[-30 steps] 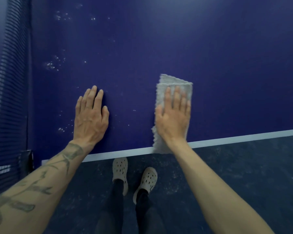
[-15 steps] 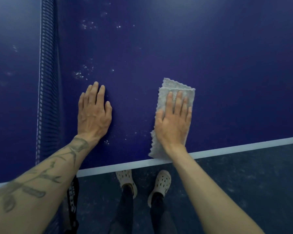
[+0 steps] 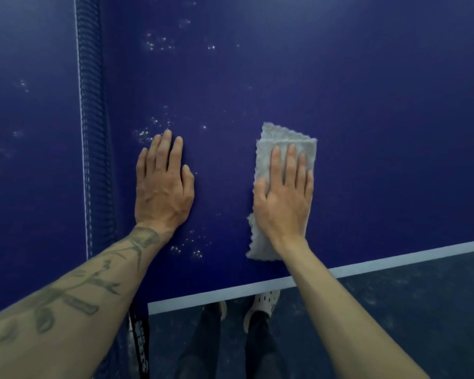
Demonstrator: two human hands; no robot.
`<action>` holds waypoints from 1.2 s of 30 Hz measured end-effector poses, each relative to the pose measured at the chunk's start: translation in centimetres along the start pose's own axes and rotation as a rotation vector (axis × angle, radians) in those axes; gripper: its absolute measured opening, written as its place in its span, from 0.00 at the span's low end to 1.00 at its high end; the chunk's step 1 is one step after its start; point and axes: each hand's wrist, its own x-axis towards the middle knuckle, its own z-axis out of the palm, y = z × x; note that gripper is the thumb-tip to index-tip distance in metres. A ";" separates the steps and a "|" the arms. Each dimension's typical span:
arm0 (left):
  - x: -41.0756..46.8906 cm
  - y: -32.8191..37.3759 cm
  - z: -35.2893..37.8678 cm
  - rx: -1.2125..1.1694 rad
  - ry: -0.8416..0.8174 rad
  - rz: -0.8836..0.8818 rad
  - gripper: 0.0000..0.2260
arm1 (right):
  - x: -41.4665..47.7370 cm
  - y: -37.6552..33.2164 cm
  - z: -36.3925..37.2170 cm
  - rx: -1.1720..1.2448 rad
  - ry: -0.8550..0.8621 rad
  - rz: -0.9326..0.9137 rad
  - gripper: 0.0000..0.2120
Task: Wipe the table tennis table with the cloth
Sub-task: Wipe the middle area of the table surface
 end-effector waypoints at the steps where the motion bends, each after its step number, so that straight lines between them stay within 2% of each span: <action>1: 0.0 0.0 0.0 0.002 0.001 -0.001 0.24 | 0.9 -1.7 0.3 0.008 0.016 0.016 0.33; 3: 0.1 0.0 0.1 0.008 0.004 -0.004 0.24 | 1.4 -5.0 1.0 0.029 0.022 -0.045 0.34; 5: 0.2 0.1 0.0 0.013 0.002 -0.002 0.25 | -0.3 -6.6 1.6 0.041 -0.007 -0.229 0.33; 7: 0.3 0.2 -0.2 0.015 -0.003 -0.002 0.25 | -2.1 -5.3 1.5 0.026 -0.043 -0.388 0.33; 8: 0.3 0.2 -0.3 0.018 -0.006 -0.003 0.25 | -2.3 -3.9 1.2 0.015 -0.053 -0.399 0.33; 12: 0.3 0.2 -0.1 0.037 -0.023 -0.006 0.25 | 1.7 0.0 -0.8 0.001 -0.067 -0.092 0.32; 14: 0.3 0.0 0.1 0.040 -0.025 -0.005 0.25 | 4.9 -1.1 -1.3 0.001 -0.045 0.035 0.32; 16: 0.3 -0.1 0.1 0.041 -0.030 -0.003 0.25 | 7.3 -4.1 -1.0 0.009 -0.014 0.080 0.32; 18: 0.4 -0.1 0.0 0.035 -0.034 -0.004 0.25 | 8.0 -7.6 -0.3 0.013 -0.018 0.010 0.33; 20: 0.5 -0.1 -0.1 0.029 -0.035 0.000 0.26 | 6.6 -9.7 0.3 0.012 -0.045 -0.173 0.33; 22: 0.5 0.0 -0.2 0.026 -0.040 0.001 0.26 | 5.2 -8.7 0.4 0.003 -0.072 -0.330 0.32; 23: 0.5 0.0 -0.2 0.025 -0.040 -0.001 0.26 | 5.1 -7.2 0.3 0.000 -0.076 -0.352 0.32; 27: 0.4 -0.1 -0.1 0.023 -0.052 -0.006 0.25 | 8.0 -2.2 -1.4 -0.013 -0.092 -0.100 0.32; 31: 0.4 -0.2 0.1 0.024 -0.051 -0.007 0.25 | 12.2 -4.8 -2.0 0.004 -0.038 0.053 0.32; 33: 0.4 -0.3 0.2 0.024 -0.034 -0.008 0.26 | 12.8 -7.6 -1.2 -0.014 -0.035 0.000 0.32; 36: 0.3 -0.3 0.4 0.030 -0.026 -0.007 0.26 | 10.3 -10.3 -0.1 -0.011 -0.064 -0.271 0.33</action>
